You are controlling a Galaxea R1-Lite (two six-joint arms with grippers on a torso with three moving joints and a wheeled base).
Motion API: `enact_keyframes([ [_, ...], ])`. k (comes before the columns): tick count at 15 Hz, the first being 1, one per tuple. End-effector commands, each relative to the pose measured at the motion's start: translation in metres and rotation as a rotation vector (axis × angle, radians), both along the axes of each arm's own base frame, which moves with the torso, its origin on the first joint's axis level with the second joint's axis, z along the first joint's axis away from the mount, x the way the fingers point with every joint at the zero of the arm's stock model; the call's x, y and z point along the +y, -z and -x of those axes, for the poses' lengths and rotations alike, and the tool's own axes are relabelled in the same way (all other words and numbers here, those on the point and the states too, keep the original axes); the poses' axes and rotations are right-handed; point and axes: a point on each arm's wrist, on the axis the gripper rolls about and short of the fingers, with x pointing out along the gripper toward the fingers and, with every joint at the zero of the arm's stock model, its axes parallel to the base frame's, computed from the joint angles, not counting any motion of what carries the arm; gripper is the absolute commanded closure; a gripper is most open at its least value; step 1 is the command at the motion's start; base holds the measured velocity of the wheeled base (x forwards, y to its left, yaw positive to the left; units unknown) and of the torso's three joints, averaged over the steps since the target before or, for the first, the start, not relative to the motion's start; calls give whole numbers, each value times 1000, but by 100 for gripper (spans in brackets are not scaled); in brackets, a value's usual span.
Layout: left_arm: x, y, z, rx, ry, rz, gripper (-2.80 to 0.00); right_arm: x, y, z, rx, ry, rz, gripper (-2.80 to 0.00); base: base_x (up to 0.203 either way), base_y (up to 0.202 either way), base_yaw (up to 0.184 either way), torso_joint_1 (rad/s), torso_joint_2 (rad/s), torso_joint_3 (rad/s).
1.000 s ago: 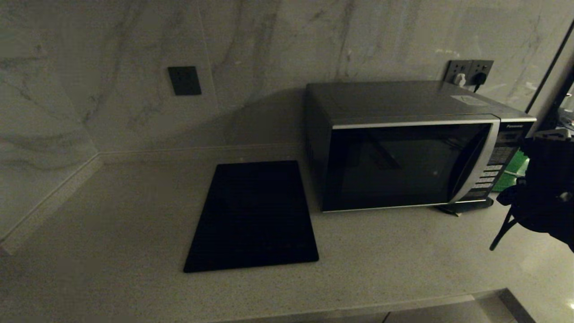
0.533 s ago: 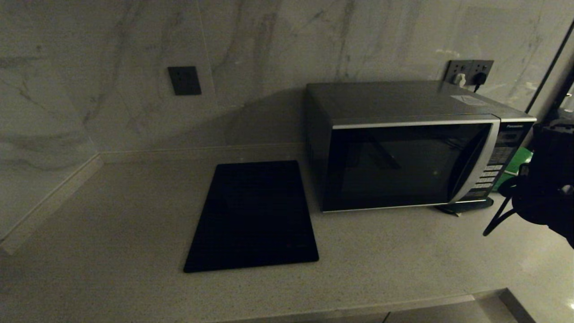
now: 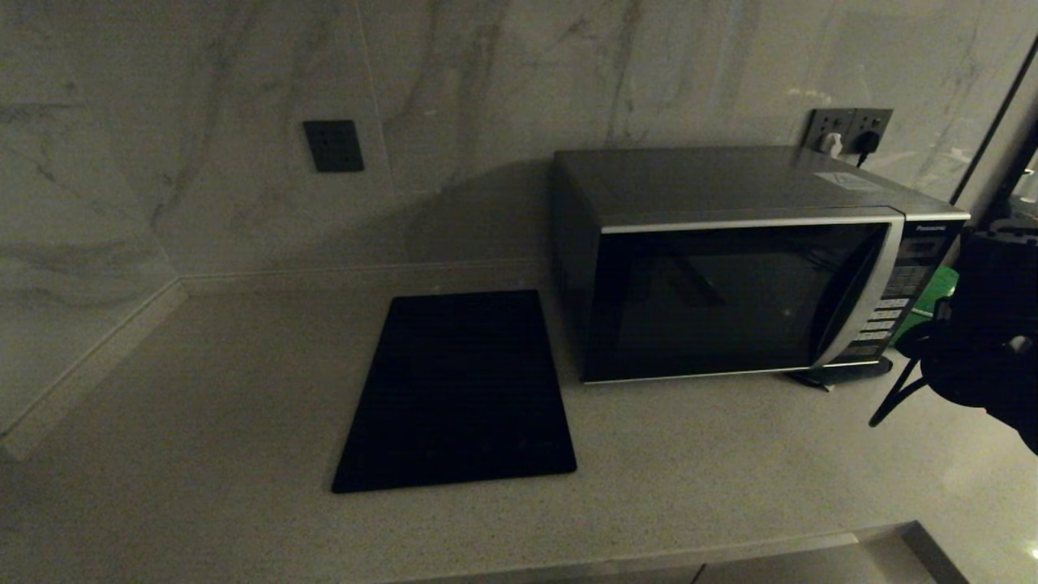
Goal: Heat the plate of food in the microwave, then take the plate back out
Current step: Open the microwave oven
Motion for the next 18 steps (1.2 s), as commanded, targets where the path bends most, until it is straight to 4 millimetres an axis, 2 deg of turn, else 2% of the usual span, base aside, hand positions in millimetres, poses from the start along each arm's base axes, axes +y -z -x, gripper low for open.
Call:
enact_keyframes([
  [1, 0, 0, 0, -1, -1, 1, 0, 1, 4, -3, 13, 3, 2, 0, 0, 0, 0, 0, 0, 0],
  [6, 0, 0, 0, 0, -2, 1, 0, 9, 14, -4, 43, -24, 0, 0, 0, 0, 0, 0, 0, 0],
  [7, 0, 0, 0, 0, -2, 1, 0, 9, 14, -4, 48, -27, 3, -280, 0, 0, 0, 0, 0, 0],
  [11, 0, 0, 0, -1, 0, 1, 0, 12, 19, -4, 94, -38, 19, -280, 0, 0, 0, 0, 0, 0],
  [13, 0, 0, 0, 0, -2, 1, 0, 21, 18, -9, 65, -60, 12, -280, 0, 0, 0, 0, 0, 0],
  [18, 0, 0, 0, -1, -1, 1, 0, 40, 23, -49, -127, -49, -59, -280, 0, 0, 0, 0, 0, 0],
])
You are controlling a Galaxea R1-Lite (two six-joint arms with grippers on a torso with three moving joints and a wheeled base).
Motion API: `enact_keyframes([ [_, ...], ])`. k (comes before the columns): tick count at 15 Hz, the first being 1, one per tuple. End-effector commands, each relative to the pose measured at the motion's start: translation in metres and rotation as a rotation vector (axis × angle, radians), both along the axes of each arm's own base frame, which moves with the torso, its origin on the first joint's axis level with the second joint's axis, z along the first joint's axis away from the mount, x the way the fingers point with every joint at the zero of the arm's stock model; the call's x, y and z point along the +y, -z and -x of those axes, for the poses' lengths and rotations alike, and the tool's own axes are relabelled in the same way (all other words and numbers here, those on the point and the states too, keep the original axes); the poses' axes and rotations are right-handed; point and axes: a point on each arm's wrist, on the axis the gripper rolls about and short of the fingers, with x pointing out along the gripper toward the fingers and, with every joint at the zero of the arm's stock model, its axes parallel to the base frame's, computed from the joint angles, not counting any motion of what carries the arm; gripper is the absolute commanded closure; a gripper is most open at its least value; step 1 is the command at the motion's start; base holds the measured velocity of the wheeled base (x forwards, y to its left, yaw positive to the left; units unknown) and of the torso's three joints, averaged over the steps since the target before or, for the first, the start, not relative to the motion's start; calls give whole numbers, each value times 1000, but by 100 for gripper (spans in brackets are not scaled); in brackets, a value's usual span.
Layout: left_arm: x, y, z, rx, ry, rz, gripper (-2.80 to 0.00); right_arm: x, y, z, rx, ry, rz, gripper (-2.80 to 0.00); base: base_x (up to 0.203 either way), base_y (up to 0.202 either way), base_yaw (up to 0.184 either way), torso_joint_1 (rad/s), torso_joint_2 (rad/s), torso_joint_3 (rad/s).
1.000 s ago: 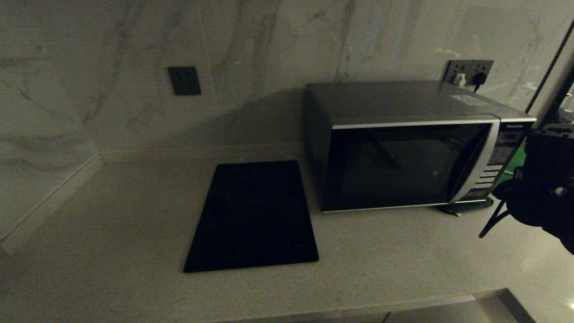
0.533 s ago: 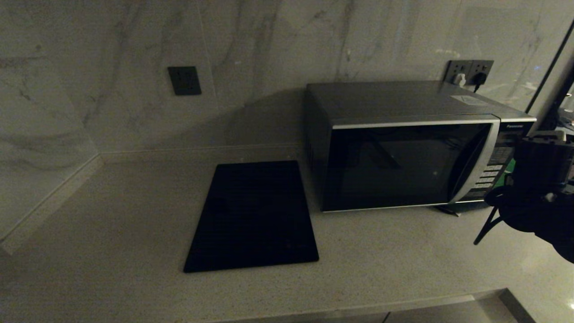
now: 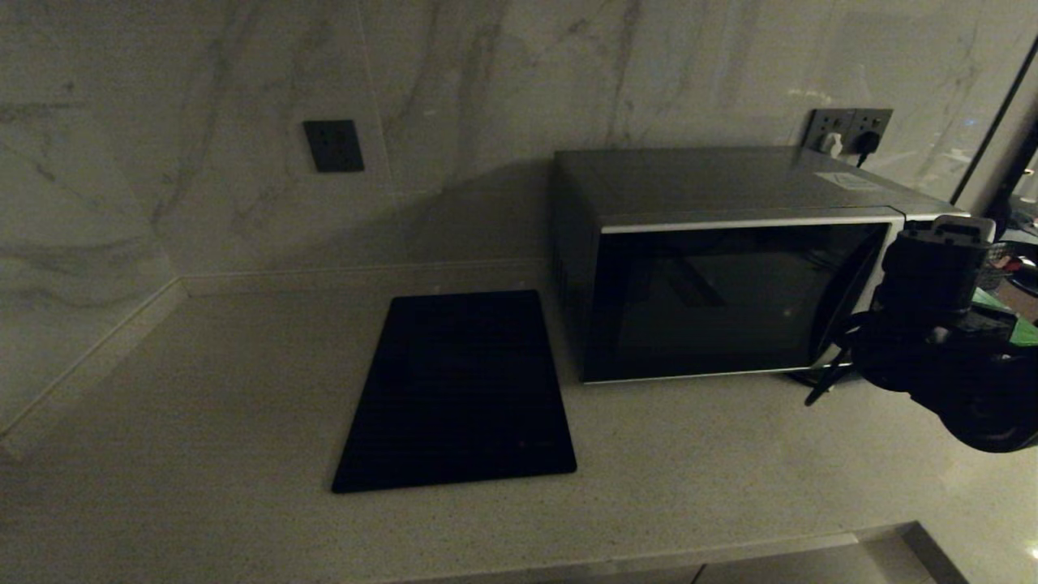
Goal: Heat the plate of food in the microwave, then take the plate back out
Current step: Open the microwave oven
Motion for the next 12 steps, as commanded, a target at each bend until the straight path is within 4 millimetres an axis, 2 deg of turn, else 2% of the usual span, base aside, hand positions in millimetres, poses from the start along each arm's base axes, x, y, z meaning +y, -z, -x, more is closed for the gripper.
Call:
enact_keyframes([
  [1, 0, 0, 0, -1, -1, 1, 0, 5, 17, -16, 16, 8, -5, -280, 0, 0, 0, 0, 0, 0],
  [6, 0, 0, 0, 0, -1, 1, 0, 5, 39, -22, 84, 7, 2, -280, 0, 0, 0, 0, 0, 0],
  [12, 0, 0, 0, 0, 0, 1, 0, 6, 42, -24, 85, -5, 0, -280, 0, 0, 0, 0, 0, 0],
])
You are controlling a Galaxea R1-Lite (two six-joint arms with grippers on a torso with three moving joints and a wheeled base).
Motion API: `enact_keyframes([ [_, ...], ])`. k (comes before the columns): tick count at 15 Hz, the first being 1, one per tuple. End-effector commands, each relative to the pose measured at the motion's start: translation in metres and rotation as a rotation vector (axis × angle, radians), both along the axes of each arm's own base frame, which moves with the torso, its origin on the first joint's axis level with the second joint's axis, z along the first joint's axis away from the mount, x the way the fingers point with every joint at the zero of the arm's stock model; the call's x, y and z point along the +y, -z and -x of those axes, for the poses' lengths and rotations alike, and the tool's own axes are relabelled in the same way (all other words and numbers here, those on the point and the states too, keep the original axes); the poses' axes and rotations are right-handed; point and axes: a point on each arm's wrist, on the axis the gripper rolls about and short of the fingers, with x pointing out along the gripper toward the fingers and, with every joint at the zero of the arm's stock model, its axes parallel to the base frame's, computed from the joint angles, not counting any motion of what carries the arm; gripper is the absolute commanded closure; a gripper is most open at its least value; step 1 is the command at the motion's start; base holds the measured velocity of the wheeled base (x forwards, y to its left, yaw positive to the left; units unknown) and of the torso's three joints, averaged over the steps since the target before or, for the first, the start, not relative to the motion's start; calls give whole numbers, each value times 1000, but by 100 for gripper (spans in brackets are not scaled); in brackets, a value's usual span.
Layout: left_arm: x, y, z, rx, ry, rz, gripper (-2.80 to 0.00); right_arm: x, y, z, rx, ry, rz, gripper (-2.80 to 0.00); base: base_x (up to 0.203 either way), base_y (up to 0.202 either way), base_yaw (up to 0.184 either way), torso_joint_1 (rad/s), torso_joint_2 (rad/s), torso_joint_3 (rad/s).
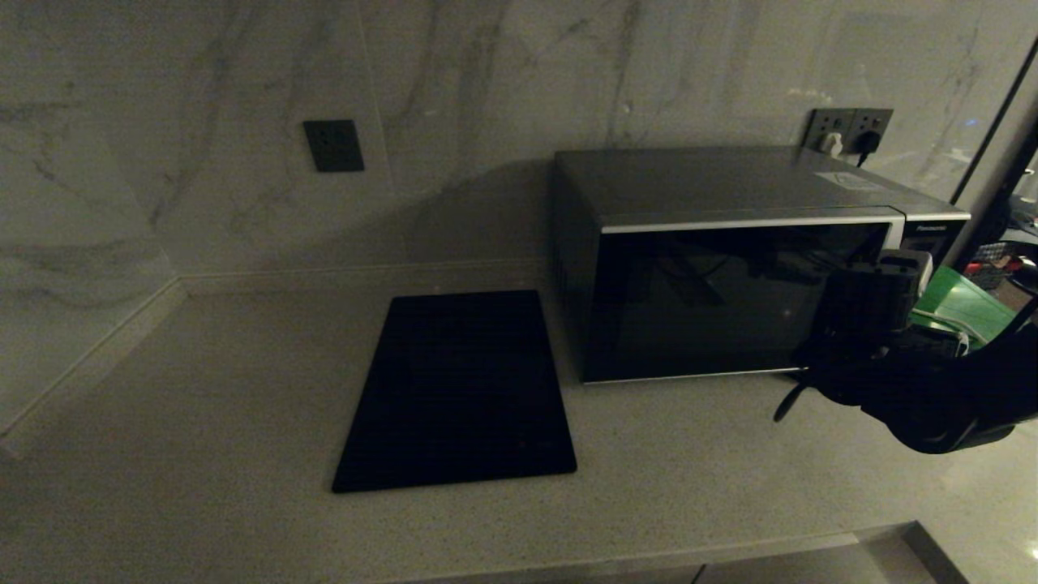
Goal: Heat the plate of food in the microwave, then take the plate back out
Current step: Open the microwave oven
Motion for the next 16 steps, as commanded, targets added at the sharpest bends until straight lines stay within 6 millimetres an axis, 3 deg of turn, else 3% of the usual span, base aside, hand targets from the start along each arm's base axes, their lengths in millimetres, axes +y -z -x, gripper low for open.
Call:
enact_keyframes([
  [1, 0, 0, 0, 0, -1, 1, 0, 1, 0, -1, -9, -9, -4, -280, 0, 0, 0, 0, 0, 0],
  [11, 0, 0, 0, -1, -1, 1, 0, 3, 2, -2, -2, -28, -6, -280, 0, 0, 0, 0, 0, 0],
  [16, 0, 0, 0, 0, -1, 1, 0, 8, 3, -17, -23, -37, -7, -280, 0, 0, 0, 0, 0, 0],
])
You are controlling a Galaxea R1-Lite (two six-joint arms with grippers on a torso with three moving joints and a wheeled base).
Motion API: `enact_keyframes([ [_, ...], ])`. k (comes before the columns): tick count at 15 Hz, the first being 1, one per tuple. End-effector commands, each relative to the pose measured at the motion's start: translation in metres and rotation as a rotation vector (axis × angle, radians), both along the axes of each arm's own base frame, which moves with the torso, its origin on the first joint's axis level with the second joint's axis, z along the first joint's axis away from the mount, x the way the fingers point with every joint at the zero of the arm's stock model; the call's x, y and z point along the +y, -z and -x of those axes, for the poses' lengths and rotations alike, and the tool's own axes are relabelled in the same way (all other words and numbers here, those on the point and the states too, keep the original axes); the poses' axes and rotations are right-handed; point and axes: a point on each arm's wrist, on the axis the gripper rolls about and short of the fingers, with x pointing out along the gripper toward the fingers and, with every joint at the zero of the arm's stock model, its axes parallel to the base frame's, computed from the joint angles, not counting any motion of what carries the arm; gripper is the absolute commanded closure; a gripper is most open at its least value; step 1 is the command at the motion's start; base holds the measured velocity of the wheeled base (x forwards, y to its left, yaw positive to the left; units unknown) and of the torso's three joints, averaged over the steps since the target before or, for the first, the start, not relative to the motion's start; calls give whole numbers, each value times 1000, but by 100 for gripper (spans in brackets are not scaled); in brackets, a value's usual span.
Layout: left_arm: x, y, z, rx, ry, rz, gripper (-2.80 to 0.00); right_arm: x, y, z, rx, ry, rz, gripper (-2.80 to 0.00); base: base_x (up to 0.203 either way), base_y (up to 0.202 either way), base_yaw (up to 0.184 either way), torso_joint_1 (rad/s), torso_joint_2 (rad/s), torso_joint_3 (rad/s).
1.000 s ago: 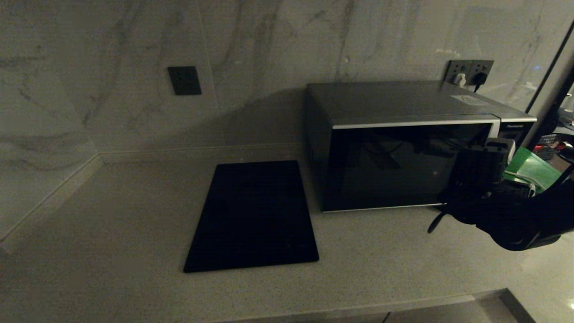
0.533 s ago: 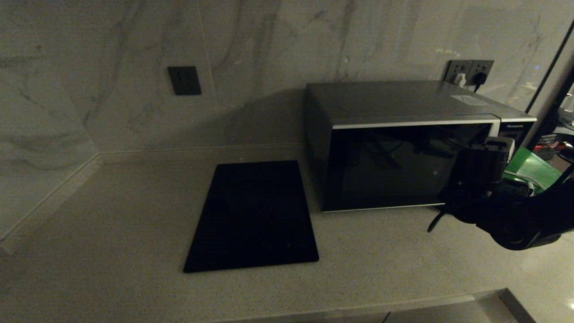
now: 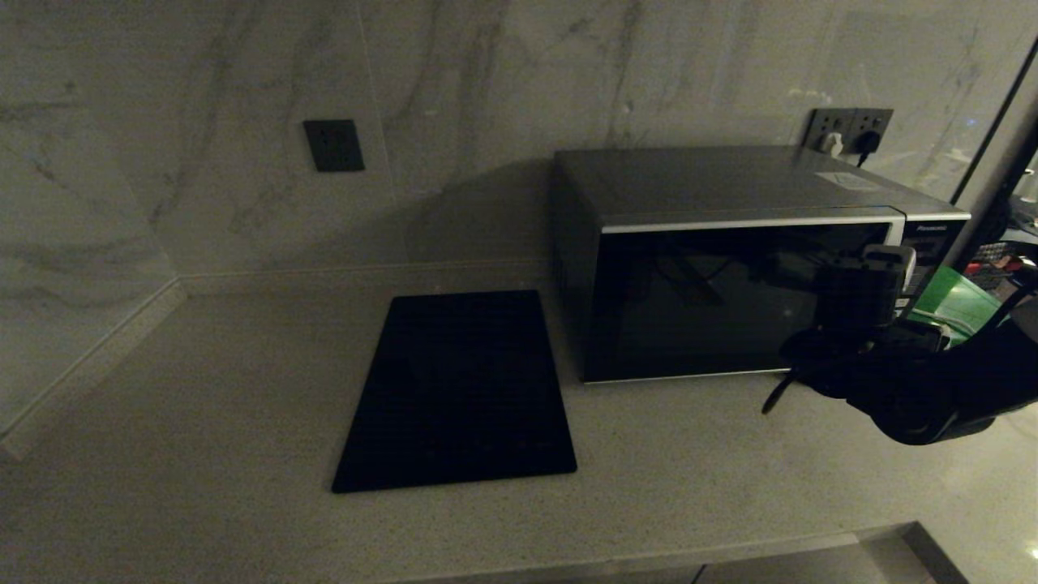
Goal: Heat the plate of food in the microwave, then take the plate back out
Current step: Open the microwave oven
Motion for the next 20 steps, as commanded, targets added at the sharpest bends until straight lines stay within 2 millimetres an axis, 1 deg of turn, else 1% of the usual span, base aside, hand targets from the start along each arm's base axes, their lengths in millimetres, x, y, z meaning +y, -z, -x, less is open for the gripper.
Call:
enact_keyframes([
  [1, 0, 0, 0, 0, -1, 1, 0, 2, 3, -7, -5, 4, 1, -280, 0, 0, 0, 0, 0, 0],
  [8, 0, 0, 0, 1, -1, 1, 0, 5, 7, -12, 4, -1, 7, -280, 0, 0, 0, 0, 0, 0],
  [13, 0, 0, 0, 1, 0, 1, 0, 5, 8, -20, 7, 1, 13, -280, 0, 0, 0, 0, 0, 0],
  [16, 0, 0, 0, 1, -1, 1, 0, 0, 7, -24, 1, 15, 13, -280, 0, 0, 0, 0, 0, 0],
  [20, 0, 0, 0, 1, -1, 1, 0, -8, 6, -23, 15, 35, 22, -280, 0, 0, 0, 0, 0, 0],
])
